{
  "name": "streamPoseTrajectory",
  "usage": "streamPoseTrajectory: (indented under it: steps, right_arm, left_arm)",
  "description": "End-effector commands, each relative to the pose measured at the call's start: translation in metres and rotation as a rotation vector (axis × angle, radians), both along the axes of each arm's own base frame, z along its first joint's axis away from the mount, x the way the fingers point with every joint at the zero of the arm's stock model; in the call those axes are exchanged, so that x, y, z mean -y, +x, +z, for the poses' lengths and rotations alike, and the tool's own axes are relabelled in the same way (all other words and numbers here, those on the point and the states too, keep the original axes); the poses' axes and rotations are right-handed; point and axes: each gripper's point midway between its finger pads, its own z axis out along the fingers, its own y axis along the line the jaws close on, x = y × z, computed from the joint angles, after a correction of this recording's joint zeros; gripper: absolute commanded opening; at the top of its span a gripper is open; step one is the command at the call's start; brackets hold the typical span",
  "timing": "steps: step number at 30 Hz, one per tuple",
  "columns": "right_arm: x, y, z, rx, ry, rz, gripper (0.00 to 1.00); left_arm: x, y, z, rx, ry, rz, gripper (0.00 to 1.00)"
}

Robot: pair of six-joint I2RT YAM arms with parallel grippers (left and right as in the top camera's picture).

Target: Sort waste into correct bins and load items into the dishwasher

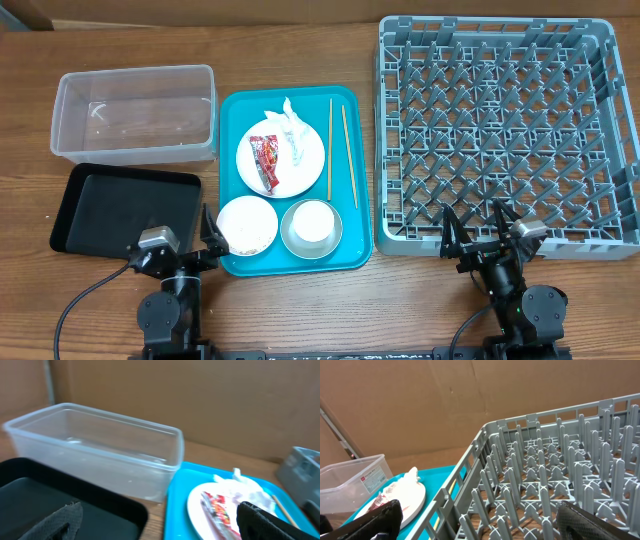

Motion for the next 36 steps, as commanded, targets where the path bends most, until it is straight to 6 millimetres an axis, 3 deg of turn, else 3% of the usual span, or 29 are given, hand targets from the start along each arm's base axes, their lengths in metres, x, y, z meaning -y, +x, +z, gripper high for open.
streamPoseTrajectory:
  steps: [1, 6, 13, 17, 23, 29, 34, 36]
  right_arm:
    - [0.001, 0.000, 0.000, 0.005, 0.033, -0.006, 1.00]
    - [0.001, -0.001, 0.013, 0.033, 0.057, -0.004, 1.00]
    - [-0.005, -0.017, 0.074, 0.101, 0.065, 0.046, 1.00]
    - [-0.005, -0.026, 0.110, 0.053, 0.061, 0.044, 1.00]
    - [-0.005, -0.021, 0.153, -0.187, 0.040, 0.038, 1.00]
    - [-0.020, 0.002, 0.171, -0.417, 0.034, 0.103, 1.00]
    - [-0.057, 0.004, 0.159, -0.546, 0.092, 0.326, 1.00]
    - [-0.062, 0.007, 0.153, -0.577, 0.103, 0.352, 1.00]
  left_arm:
    - [0.023, 0.002, 0.007, 0.033, 0.009, -0.136, 1.00]
    - [0.045, -0.003, 0.048, 0.186, 0.039, -0.264, 1.00]
    - [0.053, -0.015, 0.118, 0.247, 0.126, -0.296, 1.00]
    - [0.059, -0.004, 0.147, 0.120, 0.147, -0.347, 1.00]
    - [0.094, 0.032, 0.182, -0.200, 0.064, -0.610, 0.99]
    - [0.099, 0.054, 0.205, -0.491, -0.064, -0.658, 1.00]
    - [0.124, 0.048, 0.207, -0.607, -0.241, -0.809, 1.00]
    - [0.131, 0.048, 0.205, -0.621, -0.280, -0.862, 1.00]
